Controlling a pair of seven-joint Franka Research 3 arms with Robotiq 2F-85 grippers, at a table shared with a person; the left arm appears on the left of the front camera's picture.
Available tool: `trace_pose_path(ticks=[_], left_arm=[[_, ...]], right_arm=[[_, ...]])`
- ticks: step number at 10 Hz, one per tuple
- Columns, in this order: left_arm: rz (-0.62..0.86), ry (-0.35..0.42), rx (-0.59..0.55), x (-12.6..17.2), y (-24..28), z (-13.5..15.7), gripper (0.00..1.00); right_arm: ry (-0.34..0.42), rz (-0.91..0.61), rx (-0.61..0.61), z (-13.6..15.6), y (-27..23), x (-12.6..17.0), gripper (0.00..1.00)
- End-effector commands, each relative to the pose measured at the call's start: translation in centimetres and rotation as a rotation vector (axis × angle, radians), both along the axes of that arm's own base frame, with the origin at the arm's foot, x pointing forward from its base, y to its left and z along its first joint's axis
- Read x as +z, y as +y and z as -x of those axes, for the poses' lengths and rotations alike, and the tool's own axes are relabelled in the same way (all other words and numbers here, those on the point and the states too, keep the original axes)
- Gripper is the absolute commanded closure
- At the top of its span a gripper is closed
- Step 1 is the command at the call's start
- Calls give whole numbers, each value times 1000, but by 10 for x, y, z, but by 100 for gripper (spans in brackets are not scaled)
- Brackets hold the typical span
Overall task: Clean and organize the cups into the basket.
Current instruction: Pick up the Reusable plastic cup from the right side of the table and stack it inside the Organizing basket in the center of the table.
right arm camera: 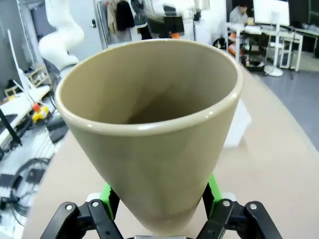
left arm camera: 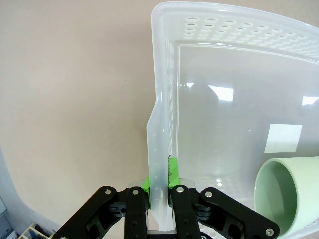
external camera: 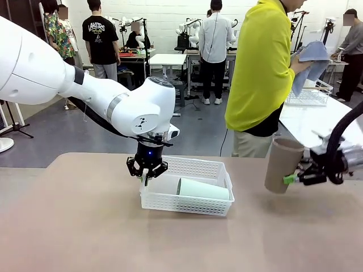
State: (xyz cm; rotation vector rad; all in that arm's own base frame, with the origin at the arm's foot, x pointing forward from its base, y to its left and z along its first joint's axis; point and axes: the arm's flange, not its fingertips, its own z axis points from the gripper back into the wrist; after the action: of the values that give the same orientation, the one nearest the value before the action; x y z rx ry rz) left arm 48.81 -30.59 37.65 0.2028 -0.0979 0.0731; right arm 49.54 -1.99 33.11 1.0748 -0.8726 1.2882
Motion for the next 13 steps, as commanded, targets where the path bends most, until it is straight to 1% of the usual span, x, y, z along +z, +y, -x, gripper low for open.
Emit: trace_pose_path(ticks=[1, 2, 3, 4, 5, 6, 10, 11, 12, 13], left_arm=[[-6, 3, -3, -2, 1, 1, 100], [-6, 3, -3, -2, 1, 1, 100], [-6, 3, -3, -2, 1, 1, 100], [-6, 3, -3, -2, 1, 1, 100], [-6, 3, -3, -2, 1, 1, 100], [-6, 3, -3, -2, 1, 1, 100], [-6, 3, -3, -2, 1, 1, 100], [-6, 3, -3, -2, 1, 1, 100], [-6, 3, -3, -2, 1, 1, 100], [-6, 3, -3, -2, 1, 1, 100]], right_arm=[[9, 16, -92, 36, 9, 79, 54], [57, 51, -118, 45, 11, 111, 54], [52, 80, -147, 52, 13, 132, 54], [76, 95, -177, 57, 15, 143, 54], [98, 108, -243, 58, 16, 146, 54], [34, 60, -136, 53, 8, 151, 54], [34, 60, -136, 53, 8, 151, 54], [45, 73, -160, 55, 9, 151, 19], [0, 335, -126, 49, 54, 161, 19], [23, 479, -73, 37, 92, 166, 19]])
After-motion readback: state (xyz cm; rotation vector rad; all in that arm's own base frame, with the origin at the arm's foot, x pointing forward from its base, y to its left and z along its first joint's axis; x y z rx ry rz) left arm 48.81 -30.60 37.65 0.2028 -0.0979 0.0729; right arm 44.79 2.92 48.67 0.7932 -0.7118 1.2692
